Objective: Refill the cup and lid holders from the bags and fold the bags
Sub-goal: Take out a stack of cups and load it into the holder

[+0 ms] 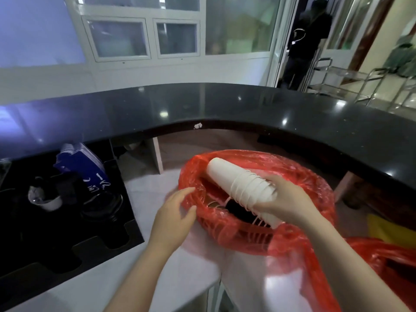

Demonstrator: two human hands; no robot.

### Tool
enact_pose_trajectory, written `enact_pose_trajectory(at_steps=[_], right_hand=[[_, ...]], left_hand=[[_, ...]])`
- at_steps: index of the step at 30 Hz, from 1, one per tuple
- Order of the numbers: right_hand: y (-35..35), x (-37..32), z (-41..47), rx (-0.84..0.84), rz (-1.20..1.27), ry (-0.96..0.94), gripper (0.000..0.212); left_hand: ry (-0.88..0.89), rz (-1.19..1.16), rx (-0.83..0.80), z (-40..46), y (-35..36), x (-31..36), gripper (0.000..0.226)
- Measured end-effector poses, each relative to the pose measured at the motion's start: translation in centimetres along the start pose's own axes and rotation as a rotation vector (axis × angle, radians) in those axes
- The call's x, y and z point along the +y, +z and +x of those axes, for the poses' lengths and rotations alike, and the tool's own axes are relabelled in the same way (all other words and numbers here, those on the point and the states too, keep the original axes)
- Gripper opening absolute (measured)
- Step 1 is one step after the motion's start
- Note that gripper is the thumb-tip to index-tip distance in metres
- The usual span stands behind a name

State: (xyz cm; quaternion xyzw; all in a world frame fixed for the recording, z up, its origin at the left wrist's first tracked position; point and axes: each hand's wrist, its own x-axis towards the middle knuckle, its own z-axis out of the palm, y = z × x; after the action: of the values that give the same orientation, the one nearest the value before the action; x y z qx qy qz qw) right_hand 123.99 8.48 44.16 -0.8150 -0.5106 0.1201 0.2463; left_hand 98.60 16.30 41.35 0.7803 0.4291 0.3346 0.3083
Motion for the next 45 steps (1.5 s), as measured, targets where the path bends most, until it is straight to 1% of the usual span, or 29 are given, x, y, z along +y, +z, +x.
enact_pose_trajectory(at_steps=[2,5,6,8,10,12,14,15,19,21,23,25,27,29,31,33,35,38,42,45], right_hand=[[-1.0,1.2,-1.1,0.041,0.085,-0.019,0.079],[-1.7,1.7,-2.7,0.083,0.224,-0.064,0.065],[-1.8,1.5,-3.1,0.084,0.271,-0.088,0.064],[-1.5,0.9,-3.8,0.076,0.353,-0.129,0.068],[-0.9,0.1,-4.2,0.063,0.402,-0.161,0.071],[-0.1,-0.7,-4.3,0.05,0.449,-0.176,0.074],[0.5,-1.4,-4.3,0.037,0.484,-0.178,0.076],[0.8,-1.7,-4.3,0.031,0.489,-0.177,0.077],[0.9,-2.1,-4.2,0.011,0.522,-0.203,0.078],[0.9,-2.2,-4.0,0.013,0.527,-0.213,0.077],[0.9,-2.3,-3.8,-0.003,0.531,-0.211,0.081],[1.0,-2.3,-3.6,-0.024,0.531,-0.216,0.088],[1.0,-2.3,-3.4,-0.042,0.522,-0.232,0.094],[1.0,-2.3,-3.3,-0.055,0.523,-0.253,0.092],[1.1,-2.2,-3.1,-0.045,0.544,-0.266,0.082],[1.2,-1.9,-3.0,-0.03,0.589,-0.257,0.064],[1.4,-1.4,-3.0,-0.022,0.648,-0.231,0.048],[1.7,-0.2,-3.1,0.021,0.685,-0.195,0.035],[1.9,2.0,-2.4,0.124,0.59,-0.067,0.025],[2.1,3.6,-1.7,0.186,0.433,0.001,0.02]], left_hand=[[-0.074,-0.15,0.011,0.3,1.1,1.2,0.043],[-0.218,-0.453,-0.012,1.0,2.7,2.9,0.047],[-0.26,-0.543,-0.034,1.2,3.1,3.4,0.049],[-0.329,-0.7,-0.084,1.6,4.0,4.1,0.05],[-0.381,-0.827,-0.153,1.8,4.7,4.6,0.045],[-0.416,-0.982,-0.205,1.9,5.0,4.9,0.054],[-0.458,-1.112,-0.209,1.9,5.0,5.1,0.064],[-0.473,-1.149,-0.209,1.9,4.9,5.1,0.066],[-0.493,-1.215,-0.269,1.9,4.6,5.0,0.061],[-0.495,-1.243,-0.314,1.8,4.4,5.1,0.063],[-0.495,-1.264,-0.338,1.7,4.3,5.1,0.064],[-0.491,-1.253,-0.32,1.7,4.2,5.0,0.067],[-0.483,-1.227,-0.269,1.7,4.4,4.8,0.071],[-0.488,-1.221,-0.208,1.7,4.5,4.6,0.073],[-0.5,-1.244,-0.178,1.7,4.6,4.4,0.076],[-0.515,-1.278,-0.174,1.7,4.7,4.0,0.077],[-0.534,-1.293,-0.161,1.8,4.6,3.6,0.071],[-0.529,-1.287,-0.14,1.9,4.4,3.1,0.066],[-0.527,-1.255,-0.083,1.9,3.9,2.6,0.067],[-0.531,-1.234,-0.038,1.9,3.6,2.0,0.063]])
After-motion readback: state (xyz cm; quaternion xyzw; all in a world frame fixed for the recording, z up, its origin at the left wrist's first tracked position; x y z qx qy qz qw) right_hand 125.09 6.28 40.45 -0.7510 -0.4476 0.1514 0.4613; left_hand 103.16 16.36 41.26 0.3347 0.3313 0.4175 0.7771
